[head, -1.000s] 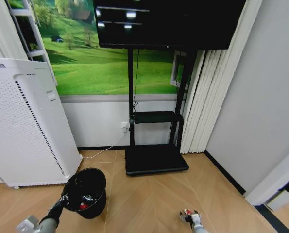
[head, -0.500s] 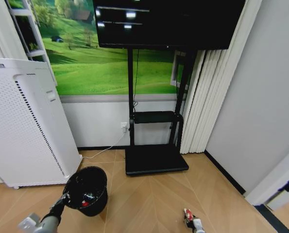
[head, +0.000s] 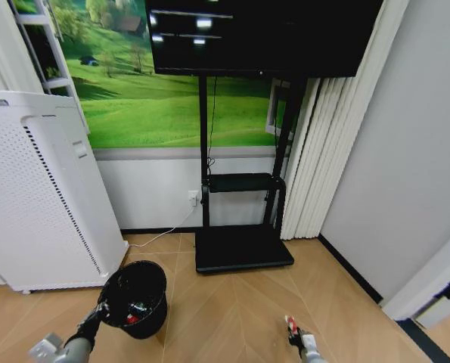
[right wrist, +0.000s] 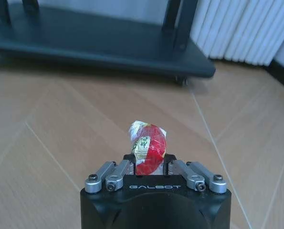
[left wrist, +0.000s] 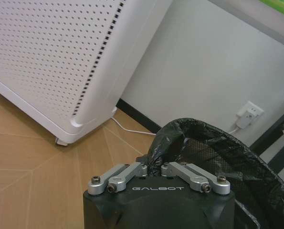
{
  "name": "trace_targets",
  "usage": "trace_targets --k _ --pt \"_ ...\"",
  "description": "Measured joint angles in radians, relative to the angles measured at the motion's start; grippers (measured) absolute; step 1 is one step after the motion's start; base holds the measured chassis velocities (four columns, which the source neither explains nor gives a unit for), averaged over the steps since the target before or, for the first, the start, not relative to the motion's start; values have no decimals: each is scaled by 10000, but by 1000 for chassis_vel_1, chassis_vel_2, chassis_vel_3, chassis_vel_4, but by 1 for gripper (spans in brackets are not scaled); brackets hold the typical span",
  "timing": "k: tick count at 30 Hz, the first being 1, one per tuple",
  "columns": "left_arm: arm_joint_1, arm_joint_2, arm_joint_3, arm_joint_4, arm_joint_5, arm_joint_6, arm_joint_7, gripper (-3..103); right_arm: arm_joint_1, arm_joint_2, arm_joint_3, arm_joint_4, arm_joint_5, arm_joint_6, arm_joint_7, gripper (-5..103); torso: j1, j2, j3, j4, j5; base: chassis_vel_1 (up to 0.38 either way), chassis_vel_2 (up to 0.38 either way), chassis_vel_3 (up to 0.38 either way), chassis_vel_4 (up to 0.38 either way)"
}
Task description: Pick up the trash bin and place the garbage on the floor into it.
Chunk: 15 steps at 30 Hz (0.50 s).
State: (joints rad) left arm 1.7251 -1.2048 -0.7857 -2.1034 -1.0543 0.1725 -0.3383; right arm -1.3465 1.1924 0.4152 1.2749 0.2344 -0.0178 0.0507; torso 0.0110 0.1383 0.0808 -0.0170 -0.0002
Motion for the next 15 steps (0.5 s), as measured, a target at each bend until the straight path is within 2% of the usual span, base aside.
trace_targets --k 6,8,9,12,15 --pt "-260 133 384 30 270 11 -25 7 -397 23 258 828 225 681 -319 27 -1 0 0 -1 5 0 0 0 0" --pt "-430 528 1123 160 712 87 5 7 -858 -38 552 1857 265 1302 -931 27 0 0 0 0 0 0 0 0 0" --pt "-430 528 1123 160 712 87 5 7 -858 -38 552 1857 265 1302 -931 27 0 0 0 0 0 0 0 0 0" --pt "-880 887 2076 441 1119 190 103 7 -1267 -89 540 3057 954 1883 -1533 27 0 0 0 -2 -2 0 0 0 0" --pt "-1096 910 2375 558 1333 199 106 7 -1312 -174 260 3500 1406 2029 -1736 27 0 0 0 -11 -1 0 0 0 0"
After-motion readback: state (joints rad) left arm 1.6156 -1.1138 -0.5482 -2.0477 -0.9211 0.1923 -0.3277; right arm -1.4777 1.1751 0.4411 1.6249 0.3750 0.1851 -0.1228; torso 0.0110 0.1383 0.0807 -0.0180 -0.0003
